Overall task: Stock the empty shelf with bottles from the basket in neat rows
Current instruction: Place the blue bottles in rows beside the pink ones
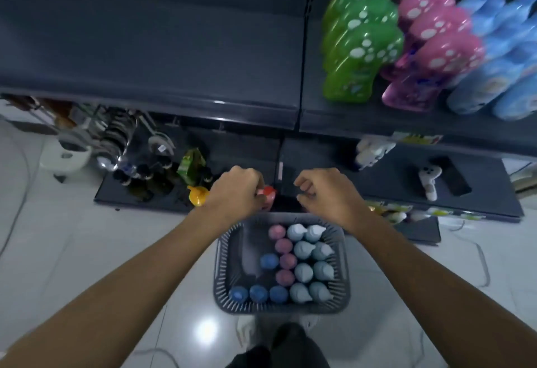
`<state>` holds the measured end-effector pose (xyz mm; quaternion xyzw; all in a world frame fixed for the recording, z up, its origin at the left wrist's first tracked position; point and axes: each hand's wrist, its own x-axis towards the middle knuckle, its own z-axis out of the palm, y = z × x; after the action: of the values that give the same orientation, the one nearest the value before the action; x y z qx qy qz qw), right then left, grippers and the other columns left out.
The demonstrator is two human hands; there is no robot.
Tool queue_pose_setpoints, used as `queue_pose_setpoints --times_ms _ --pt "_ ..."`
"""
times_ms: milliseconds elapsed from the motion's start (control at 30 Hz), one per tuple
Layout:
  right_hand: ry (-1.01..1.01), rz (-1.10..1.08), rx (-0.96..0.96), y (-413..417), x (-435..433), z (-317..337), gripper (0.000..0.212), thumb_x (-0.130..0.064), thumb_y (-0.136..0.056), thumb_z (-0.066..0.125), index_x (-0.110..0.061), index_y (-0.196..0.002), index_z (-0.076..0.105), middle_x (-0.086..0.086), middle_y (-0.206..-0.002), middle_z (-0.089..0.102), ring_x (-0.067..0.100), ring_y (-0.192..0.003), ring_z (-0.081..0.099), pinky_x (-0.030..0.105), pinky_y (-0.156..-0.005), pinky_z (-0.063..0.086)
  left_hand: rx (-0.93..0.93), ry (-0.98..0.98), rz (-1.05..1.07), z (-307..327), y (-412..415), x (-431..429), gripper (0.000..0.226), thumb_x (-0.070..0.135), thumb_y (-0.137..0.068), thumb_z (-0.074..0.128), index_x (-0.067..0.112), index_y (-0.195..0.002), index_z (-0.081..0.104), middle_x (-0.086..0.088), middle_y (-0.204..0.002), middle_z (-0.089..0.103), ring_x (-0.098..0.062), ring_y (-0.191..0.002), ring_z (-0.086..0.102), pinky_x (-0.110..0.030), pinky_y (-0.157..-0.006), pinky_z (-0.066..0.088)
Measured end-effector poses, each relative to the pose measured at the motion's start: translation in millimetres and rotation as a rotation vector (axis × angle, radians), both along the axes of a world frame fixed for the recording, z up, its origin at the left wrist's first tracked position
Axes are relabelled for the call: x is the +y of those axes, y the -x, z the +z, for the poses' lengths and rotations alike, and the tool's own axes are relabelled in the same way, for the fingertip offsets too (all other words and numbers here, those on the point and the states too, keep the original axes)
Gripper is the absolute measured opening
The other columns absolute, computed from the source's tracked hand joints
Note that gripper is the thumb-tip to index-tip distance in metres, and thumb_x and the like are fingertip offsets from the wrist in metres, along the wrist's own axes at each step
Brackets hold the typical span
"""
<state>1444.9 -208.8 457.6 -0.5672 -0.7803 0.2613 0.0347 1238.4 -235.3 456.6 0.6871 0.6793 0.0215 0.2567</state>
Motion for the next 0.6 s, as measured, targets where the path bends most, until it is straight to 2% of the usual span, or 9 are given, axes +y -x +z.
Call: queue_pose_setpoints --times_ms 133,233,300,433,500,600 --pt "0.072 0.041 -0.097 13.2 -25.6 -86.9 0.021 -0.025 -0.082 0.067 -0.027 -0.103 0.068 -0.003 -0.100 0.072 0.023 -0.096 0.067 0.036 -0.079 0.055 0.031 0.171 -0.017 -86.5 6.6 -35.8 0.021 0.027 -0.087 0.065 0.013 -0.102 0.070 -0.015 -0.107 0.069 -0.040 -0.099 0.066 -0.046 -0.081 0.057" --pt "0.165 0.057 -0.122 22.5 -48.7 -152.5 0.017 -0.024 -0.083 0.061 -0.025 -0.100 0.065 -0.001 -0.100 0.068 0.026 -0.093 0.066 0.033 -0.069 0.047 0.062 0.288 0.003 -148.1 8.8 -64.6 0.028 0.027 -0.086 0.065 0.013 -0.110 0.067 -0.016 -0.112 0.067 -0.039 -0.101 0.066 -0.042 -0.082 0.056" --pt "0.205 0.073 -0.115 28.4 -62.8 -192.3 0.020 -0.023 -0.083 0.062 -0.023 -0.103 0.065 0.001 -0.108 0.066 0.028 -0.097 0.064 0.035 -0.073 0.049 0.086 0.383 -0.031 -184.3 8.9 -83.0 0.026 0.028 -0.088 0.062 0.016 -0.110 0.069 -0.014 -0.111 0.069 -0.036 -0.102 0.067 -0.041 -0.085 0.057" --pt "0.241 0.094 -0.151 37.7 -81.0 -250.9 0.042 -0.025 -0.087 0.067 -0.020 -0.128 0.061 0.004 -0.128 0.060 0.029 -0.116 0.057 0.041 -0.089 0.051 0.110 0.502 -0.127 -238.3 11.1 -111.3 0.026 0.025 -0.089 0.059 0.017 -0.110 0.071 -0.012 -0.109 0.071 -0.035 -0.103 0.069 -0.041 -0.086 0.058" --pt "0.260 0.087 -0.161 40.8 -88.4 -270.3 0.049 -0.025 -0.088 0.067 -0.020 -0.136 0.057 0.005 -0.131 0.057 0.030 -0.117 0.057 0.041 -0.089 0.052 0.120 0.521 -0.158 -254.9 10.8 -120.7 0.024 0.024 -0.089 0.058 0.017 -0.108 0.071 -0.011 -0.107 0.071 -0.036 -0.101 0.069 -0.041 -0.084 0.058" --pt "0.263 0.097 -0.192 43.8 -96.9 -289.3 0.043 -0.025 -0.091 0.063 -0.022 -0.133 0.059 0.006 -0.128 0.057 0.031 -0.112 0.059 0.043 -0.084 0.053 0.168 0.541 -0.229 -272.2 6.3 -128.8 0.025 0.026 -0.093 0.057 0.020 -0.114 0.070 -0.009 -0.113 0.068 -0.035 -0.105 0.067 -0.041 -0.085 0.057"
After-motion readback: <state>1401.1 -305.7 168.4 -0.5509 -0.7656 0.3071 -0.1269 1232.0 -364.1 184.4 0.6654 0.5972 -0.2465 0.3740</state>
